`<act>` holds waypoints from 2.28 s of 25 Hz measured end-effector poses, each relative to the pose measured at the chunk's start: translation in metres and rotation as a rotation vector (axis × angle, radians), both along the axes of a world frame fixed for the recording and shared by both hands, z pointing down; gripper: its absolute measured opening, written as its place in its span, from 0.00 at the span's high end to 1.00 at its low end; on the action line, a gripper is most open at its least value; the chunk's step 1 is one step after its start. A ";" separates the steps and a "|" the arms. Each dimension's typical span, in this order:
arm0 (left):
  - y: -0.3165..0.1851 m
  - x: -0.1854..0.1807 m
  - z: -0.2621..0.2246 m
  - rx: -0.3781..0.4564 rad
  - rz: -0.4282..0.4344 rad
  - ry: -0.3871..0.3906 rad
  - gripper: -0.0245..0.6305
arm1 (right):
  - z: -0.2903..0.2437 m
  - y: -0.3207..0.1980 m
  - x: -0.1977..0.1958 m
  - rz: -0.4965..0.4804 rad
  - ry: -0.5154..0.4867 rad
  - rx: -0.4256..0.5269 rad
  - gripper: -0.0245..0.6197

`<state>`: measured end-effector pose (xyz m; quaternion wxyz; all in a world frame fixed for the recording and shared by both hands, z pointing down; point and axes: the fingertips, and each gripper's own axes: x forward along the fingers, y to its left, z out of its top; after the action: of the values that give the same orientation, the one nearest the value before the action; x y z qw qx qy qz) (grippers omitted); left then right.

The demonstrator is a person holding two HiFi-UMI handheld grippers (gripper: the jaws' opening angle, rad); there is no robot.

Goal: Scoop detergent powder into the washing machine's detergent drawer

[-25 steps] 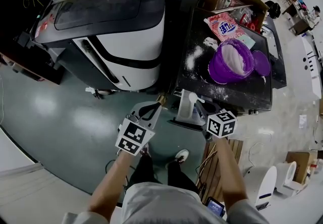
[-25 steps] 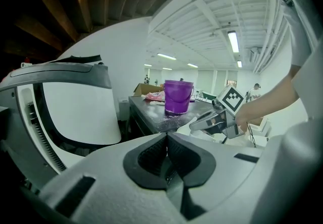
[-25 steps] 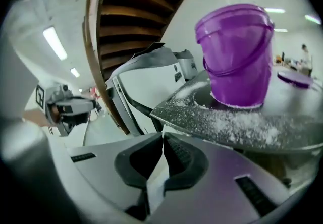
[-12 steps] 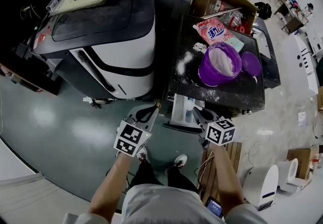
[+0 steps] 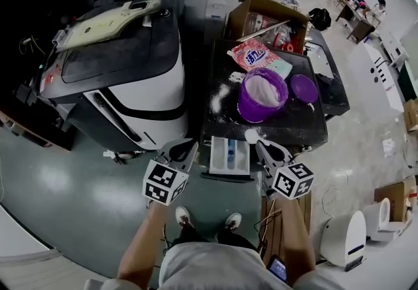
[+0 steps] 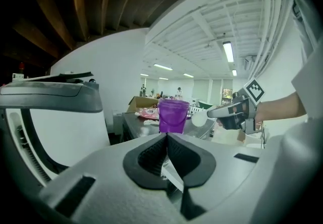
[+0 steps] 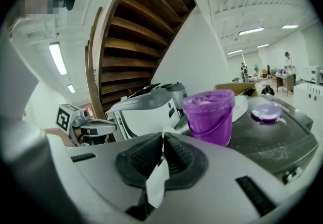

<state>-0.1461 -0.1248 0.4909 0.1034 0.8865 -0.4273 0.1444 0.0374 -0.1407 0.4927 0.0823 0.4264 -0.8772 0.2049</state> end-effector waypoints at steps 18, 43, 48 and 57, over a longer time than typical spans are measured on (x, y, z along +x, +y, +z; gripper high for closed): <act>0.004 0.036 -0.098 0.176 0.088 0.009 0.95 | -0.116 0.024 0.074 0.163 0.147 0.282 0.96; 0.020 0.049 -0.135 0.248 0.125 0.011 0.95 | -0.143 0.049 0.090 0.181 0.140 0.348 0.96; 0.022 0.049 -0.135 0.245 0.125 0.010 0.95 | -0.142 0.051 0.090 0.181 0.138 0.346 0.96; 0.023 0.045 -0.125 0.227 0.121 0.008 0.95 | -0.138 0.053 0.090 0.178 0.155 0.339 0.96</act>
<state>-0.1007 -0.1014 0.3655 -0.0046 0.9172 -0.3862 0.0976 0.1276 -0.0882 0.3546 0.0581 0.5244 -0.8490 0.0274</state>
